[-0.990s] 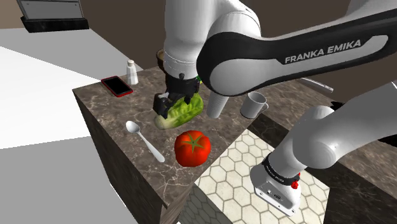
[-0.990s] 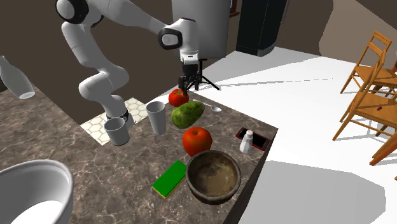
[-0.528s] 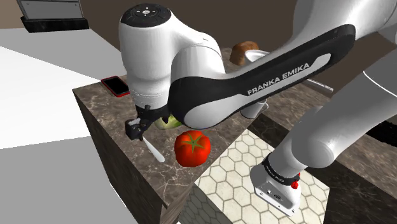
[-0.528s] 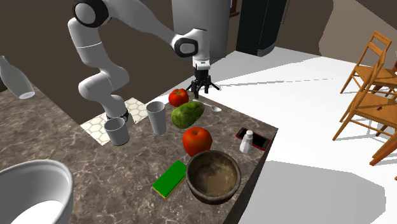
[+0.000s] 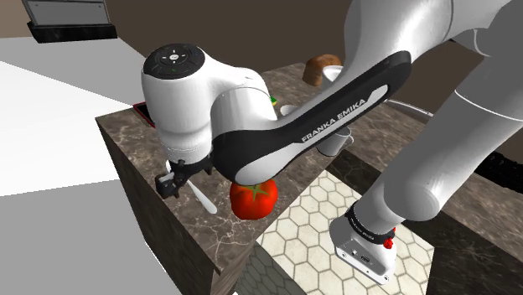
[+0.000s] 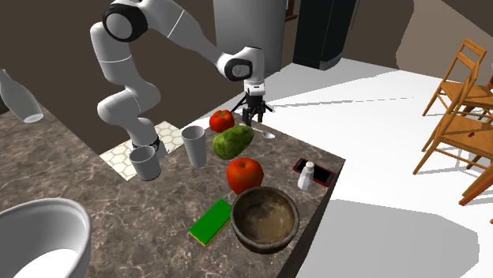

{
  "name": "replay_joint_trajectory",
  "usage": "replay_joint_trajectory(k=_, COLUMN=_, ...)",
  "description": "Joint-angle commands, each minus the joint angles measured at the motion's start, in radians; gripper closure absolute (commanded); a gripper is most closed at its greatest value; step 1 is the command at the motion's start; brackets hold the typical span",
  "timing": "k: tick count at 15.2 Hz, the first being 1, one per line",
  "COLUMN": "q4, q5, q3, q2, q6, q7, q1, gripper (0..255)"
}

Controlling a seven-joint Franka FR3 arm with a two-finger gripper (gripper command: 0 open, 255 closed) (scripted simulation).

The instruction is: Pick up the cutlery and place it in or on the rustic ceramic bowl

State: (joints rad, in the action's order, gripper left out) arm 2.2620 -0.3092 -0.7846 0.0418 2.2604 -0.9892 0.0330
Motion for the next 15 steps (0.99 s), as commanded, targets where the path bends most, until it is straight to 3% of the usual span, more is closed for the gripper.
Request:
replay_joint_trajectory(k=1, q4=0.012, q5=-0.034, q3=0.004, q2=0.028, q6=0.028, q7=-0.026, q1=0.001, gripper=0)
replay_joint_trajectory(k=9, q4=0.012, q5=-0.034, q3=0.005, q2=0.027, q6=0.027, q7=-0.025, q1=0.001, gripper=0)
replay_joint_trajectory(k=10, q4=0.012, q5=-0.034, q3=0.005, q2=0.027, q6=0.027, q7=-0.025, q1=0.001, gripper=255)
replay_joint_trajectory(k=15, q4=0.012, q5=-0.034, q3=0.005, q2=0.027, q6=0.027, q7=-0.025, q1=0.001, gripper=255)
